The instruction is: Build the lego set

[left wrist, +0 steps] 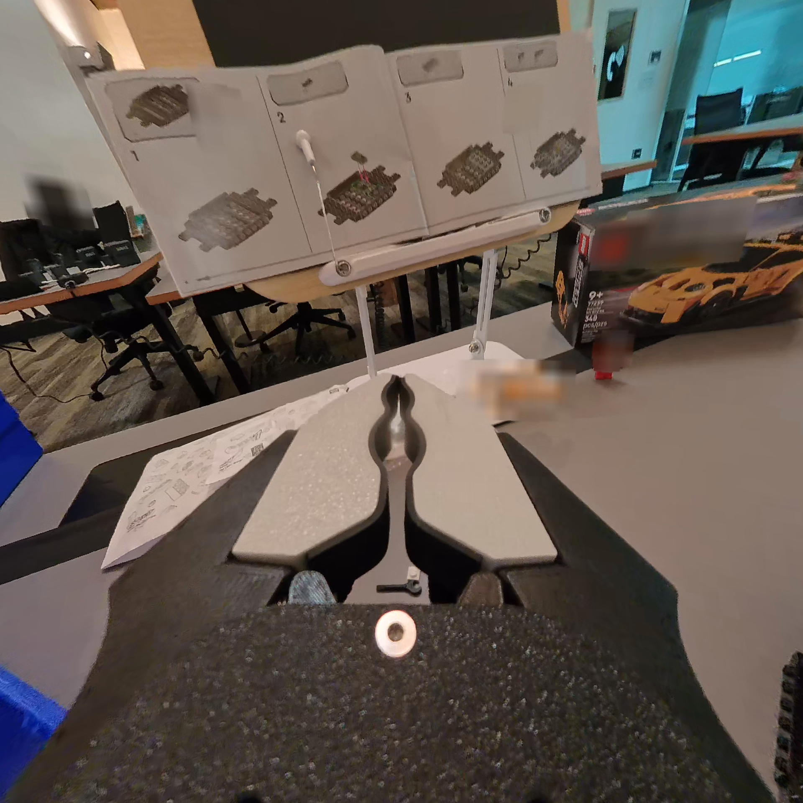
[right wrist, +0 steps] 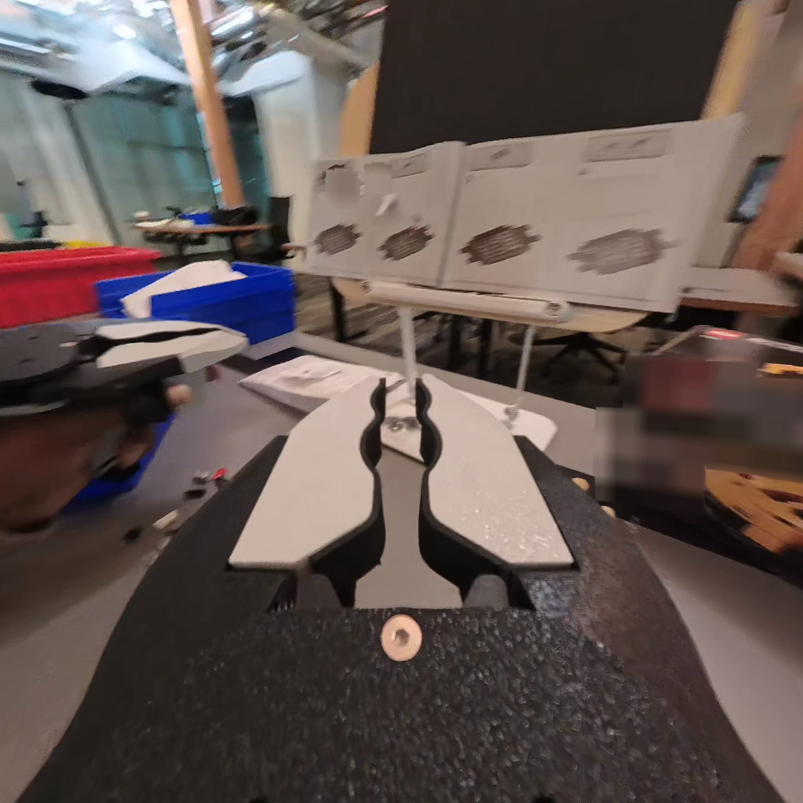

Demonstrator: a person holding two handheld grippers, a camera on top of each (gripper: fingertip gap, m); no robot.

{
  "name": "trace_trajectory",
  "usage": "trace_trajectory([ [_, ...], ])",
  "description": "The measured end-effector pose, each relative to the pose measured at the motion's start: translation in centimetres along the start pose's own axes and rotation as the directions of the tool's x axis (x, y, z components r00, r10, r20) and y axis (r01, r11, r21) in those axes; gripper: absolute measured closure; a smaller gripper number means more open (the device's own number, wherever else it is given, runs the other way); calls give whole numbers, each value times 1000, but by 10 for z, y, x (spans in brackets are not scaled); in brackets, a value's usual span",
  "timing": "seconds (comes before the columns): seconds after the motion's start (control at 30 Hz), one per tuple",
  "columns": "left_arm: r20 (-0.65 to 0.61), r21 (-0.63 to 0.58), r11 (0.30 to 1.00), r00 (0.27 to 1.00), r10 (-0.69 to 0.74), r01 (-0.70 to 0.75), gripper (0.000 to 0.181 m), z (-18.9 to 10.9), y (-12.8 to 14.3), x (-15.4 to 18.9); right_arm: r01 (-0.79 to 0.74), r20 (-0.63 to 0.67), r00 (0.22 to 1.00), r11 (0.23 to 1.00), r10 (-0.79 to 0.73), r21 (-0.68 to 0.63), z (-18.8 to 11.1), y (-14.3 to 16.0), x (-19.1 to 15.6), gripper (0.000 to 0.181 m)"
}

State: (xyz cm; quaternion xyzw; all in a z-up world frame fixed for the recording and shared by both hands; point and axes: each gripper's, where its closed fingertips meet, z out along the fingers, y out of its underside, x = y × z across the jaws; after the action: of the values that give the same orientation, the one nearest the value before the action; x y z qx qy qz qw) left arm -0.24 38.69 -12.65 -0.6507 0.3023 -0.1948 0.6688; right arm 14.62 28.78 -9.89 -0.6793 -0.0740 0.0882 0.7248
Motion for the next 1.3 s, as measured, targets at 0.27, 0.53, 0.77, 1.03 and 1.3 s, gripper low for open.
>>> trace_trajectory([
  [0.27,45,31,999,999,21,-22,181,22,-18,2,20,-63,998,1000,-21,-14,1,21,31,181],
  [0.53,148,130,991,989,-19,0,181,79,-71,-21,17,-137,991,1000,-15,12,-17,17,63,181],
  [0.77,210,160,987,978,-17,-17,181,122,-95,-43,28,-130,991,999,-26,17,-18,18,70,181],
  [1.03,164,208,978,985,-53,18,181,129,-91,-36,91,17,996,996,-90,-26,-7,40,40,181],
  [1.3,166,207,978,985,-40,5,181,143,-94,-37,106,-14,994,994,-107,-38,-6,45,46,181],
])
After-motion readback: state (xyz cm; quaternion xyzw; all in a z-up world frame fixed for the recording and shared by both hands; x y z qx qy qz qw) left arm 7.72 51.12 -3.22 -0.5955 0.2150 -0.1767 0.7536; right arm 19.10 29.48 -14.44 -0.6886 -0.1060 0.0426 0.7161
